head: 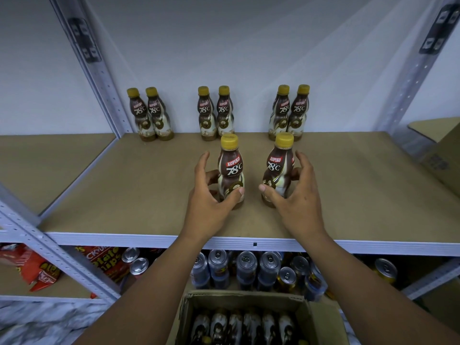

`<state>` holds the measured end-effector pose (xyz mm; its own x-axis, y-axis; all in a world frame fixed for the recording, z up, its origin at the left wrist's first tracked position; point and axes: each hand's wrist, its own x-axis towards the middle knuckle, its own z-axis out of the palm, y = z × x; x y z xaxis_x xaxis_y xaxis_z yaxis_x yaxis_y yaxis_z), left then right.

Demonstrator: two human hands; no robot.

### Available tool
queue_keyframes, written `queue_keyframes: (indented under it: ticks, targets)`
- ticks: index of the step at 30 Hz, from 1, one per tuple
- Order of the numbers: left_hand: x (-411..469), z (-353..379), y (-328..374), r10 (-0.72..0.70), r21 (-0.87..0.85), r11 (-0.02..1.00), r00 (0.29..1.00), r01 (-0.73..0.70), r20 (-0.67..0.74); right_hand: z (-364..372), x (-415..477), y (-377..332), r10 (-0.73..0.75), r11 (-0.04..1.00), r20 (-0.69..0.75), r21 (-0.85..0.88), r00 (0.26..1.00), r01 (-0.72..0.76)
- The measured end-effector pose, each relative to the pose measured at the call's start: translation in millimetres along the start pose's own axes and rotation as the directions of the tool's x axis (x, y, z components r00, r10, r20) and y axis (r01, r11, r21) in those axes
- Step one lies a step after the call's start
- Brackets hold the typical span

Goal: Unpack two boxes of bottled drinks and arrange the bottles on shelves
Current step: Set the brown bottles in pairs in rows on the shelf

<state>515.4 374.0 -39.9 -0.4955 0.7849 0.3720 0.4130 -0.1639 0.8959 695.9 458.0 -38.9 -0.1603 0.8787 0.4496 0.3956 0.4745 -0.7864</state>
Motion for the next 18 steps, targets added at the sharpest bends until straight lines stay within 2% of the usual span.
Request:
queue_keyframes:
  ticks: [18]
  targets:
    - [-0.4,-0.9,2.3,0.009,0.007,1.0,1.0,-0.009,0.012,-3.0,-2.8,-1.1,0.004,0.994,0.076,0.106,0.997,-0.012]
